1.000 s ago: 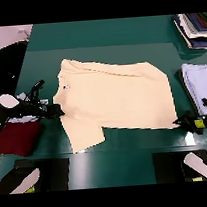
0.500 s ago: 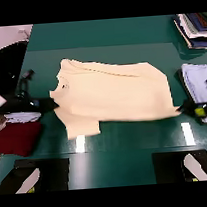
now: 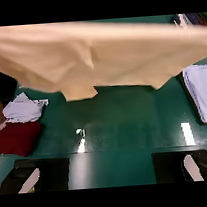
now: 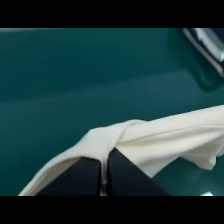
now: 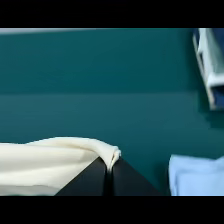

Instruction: Fold the shirts.

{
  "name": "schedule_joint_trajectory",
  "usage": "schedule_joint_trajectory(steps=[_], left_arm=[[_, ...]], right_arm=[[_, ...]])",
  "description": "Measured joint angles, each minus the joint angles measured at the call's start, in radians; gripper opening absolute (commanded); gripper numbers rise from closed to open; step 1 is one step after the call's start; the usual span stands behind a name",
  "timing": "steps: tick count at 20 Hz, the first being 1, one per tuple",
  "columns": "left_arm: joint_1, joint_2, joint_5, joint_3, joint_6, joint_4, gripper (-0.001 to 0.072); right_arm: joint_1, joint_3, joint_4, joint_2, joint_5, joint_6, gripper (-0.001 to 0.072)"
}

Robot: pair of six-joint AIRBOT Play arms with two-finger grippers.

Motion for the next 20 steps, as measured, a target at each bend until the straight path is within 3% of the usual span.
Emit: schedule_joint_trajectory(steps=[5,10,15,20], left_arm=[[0.0,0.003,0.037,0.279,-0.033,0.002,0.0022],[0.0,-0.032,0.038,0.254,-0.046,0.003,0.0023],[-0.001,-0.201,-0.06,0.078,-0.036,0.005,0.0023],[0.0,-0.485,-0.115,-0.086,-0.004,0.012,0.0024]], right_arm=[[0.003,0.286,-0.098,-0.01,0.026,0.027,0.0013],[0.004,0.462,-0.151,-0.119,0.129,0.057,0.0012],[0.049,0.367,-0.167,-0.304,0.234,0.074,0.0013],[0.13,0.153,-0.184,-0.564,0.258,0.079,0.0013]])
